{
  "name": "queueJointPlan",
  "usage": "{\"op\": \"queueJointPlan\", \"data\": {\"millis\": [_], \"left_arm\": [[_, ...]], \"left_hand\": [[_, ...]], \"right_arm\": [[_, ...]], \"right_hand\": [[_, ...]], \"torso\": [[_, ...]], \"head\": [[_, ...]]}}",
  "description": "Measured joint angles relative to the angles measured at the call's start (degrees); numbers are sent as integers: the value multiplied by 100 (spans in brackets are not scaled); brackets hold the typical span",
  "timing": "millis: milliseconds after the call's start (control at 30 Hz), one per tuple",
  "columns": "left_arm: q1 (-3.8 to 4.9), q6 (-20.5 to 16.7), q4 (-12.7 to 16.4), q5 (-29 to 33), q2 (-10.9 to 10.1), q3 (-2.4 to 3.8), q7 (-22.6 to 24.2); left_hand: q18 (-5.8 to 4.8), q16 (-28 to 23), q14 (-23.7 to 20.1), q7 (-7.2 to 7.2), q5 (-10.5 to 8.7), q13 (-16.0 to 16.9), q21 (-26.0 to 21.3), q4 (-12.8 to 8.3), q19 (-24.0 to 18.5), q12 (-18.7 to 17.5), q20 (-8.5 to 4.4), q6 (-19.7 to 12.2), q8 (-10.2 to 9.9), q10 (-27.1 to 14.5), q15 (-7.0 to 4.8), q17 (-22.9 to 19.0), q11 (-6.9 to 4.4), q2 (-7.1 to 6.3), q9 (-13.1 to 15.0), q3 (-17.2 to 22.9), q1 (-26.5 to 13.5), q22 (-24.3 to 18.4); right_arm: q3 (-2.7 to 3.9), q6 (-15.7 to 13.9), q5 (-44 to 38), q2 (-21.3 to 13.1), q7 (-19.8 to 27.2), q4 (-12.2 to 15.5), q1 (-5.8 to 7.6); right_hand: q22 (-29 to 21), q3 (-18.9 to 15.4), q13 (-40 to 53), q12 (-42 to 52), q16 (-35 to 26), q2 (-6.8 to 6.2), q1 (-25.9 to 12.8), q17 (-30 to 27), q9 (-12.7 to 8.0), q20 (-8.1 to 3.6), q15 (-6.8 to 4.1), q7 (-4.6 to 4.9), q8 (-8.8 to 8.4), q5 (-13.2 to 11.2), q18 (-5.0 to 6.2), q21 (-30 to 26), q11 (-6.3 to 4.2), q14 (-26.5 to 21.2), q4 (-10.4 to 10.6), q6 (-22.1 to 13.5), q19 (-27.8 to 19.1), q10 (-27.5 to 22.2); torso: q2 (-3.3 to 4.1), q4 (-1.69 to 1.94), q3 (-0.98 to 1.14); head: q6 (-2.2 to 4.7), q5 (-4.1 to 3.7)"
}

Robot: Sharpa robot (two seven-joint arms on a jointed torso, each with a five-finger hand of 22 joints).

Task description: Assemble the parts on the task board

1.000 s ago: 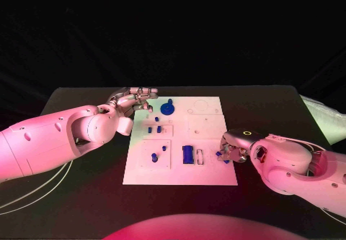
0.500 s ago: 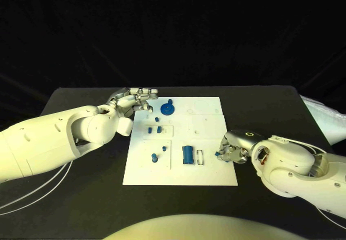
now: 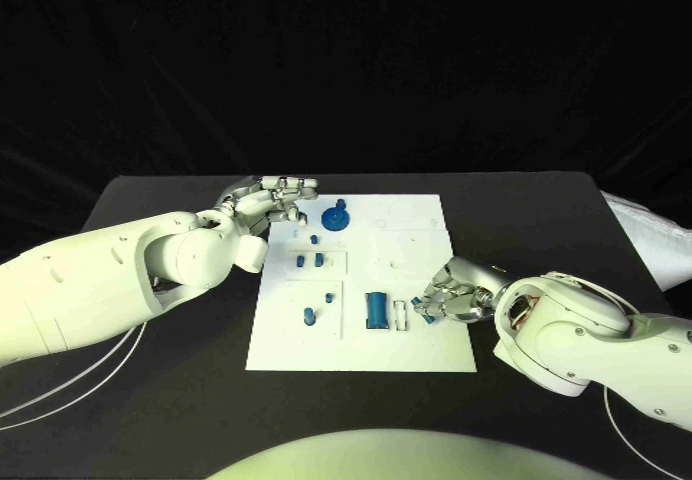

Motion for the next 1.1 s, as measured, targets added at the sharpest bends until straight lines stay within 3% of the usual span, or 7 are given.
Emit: {"op": "queueJointPlan", "data": {"millis": [333, 867, 1100], "left_arm": [[0, 5, 2, -2, 6, 0, -2], [0, 14, 6, -3, 9, 0, -11], [0, 17, 10, -4, 8, 0, -18]], "left_hand": [[0, 0, 0, 0, 0, 0, 1, 0, 0, 0, 0, 0, 0, 0, 0, 0, 0, 0, 0, 0, 0, 1], [1, 0, 0, 0, 0, 0, 2, 0, 0, 0, 0, 0, 0, -42, 0, -8, 0, 0, -5, 0, 0, 1], [0, 0, 0, 0, 0, 0, 2, 0, 0, 0, 0, 0, 0, -42, 0, -8, 0, 0, -5, 0, 0, 1]], "right_arm": [[-2, 20, 360, 209, -22, -128, 2], [-3, 198, 420, 471, -109, -310, -16], [6, 296, 322, 521, -142, -352, -11]], "right_hand": [[27, 113, 80, 35, 0, -66, -235, 0, 26, 0, -1, -22, 0, 212, 0, 0, -18, -2, 180, 133, 0, 83], [56, 186, 215, 183, 0, -52, -430, -2, 80, -20, -22, -63, 42, 238, 0, 0, -66, -23, 332, 229, 20, 158], [80, 227, 297, 281, 17, -22, -520, -2, 105, -20, -22, -107, 135, 244, 0, 22, -69, -24, 404, 295, 20, 216]], "torso": [[0, -2, 3], [3, -1, 1], [2, 0, -2]], "head": [[0, 0], [-21, 15], [-33, 20]]}}
